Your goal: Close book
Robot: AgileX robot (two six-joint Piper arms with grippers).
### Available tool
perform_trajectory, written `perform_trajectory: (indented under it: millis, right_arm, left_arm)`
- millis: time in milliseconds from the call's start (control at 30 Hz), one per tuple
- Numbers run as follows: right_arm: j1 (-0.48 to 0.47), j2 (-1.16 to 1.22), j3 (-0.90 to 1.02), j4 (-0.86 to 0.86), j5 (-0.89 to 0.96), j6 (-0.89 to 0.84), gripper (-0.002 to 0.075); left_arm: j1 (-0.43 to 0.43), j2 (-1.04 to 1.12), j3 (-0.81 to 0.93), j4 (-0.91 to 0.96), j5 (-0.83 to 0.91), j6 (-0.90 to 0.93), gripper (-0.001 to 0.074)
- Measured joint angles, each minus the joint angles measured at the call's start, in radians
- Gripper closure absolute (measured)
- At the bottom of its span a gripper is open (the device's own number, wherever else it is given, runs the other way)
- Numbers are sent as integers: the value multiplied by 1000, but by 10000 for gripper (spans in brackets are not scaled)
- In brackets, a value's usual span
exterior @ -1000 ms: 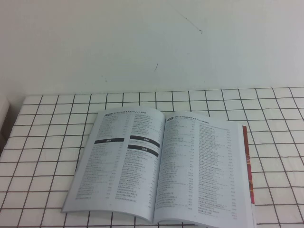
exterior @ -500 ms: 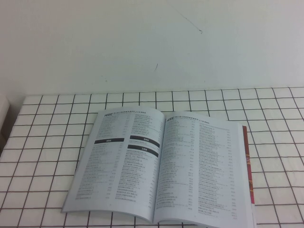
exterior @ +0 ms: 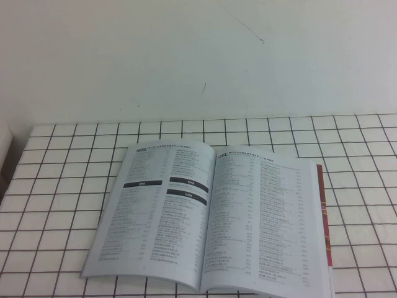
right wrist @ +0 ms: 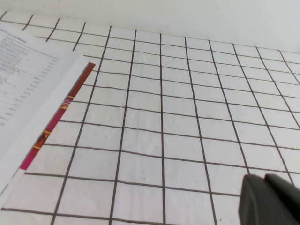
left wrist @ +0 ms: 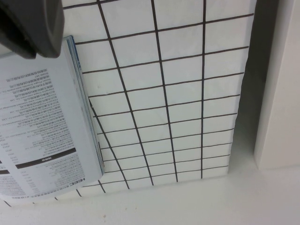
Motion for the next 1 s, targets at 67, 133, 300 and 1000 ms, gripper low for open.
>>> perform_trajectory:
  millis: [67, 133, 300, 1000]
  right_arm:
    - [0, 0, 0, 0, 0, 0, 729]
    - [0, 0, 2, 0, -11, 0, 729]
    - [0, 0, 11, 2, -127, 0, 729]
    - [0, 0, 7, 73, -977, -19, 729]
  left_arm:
    - [0, 0, 0, 0, -10, 0, 738]
    - [0, 0, 4, 0, -30, 0, 738]
    - [0, 0, 8, 0, -145, 0, 738]
    - [0, 0, 6, 0, -876, -61, 738]
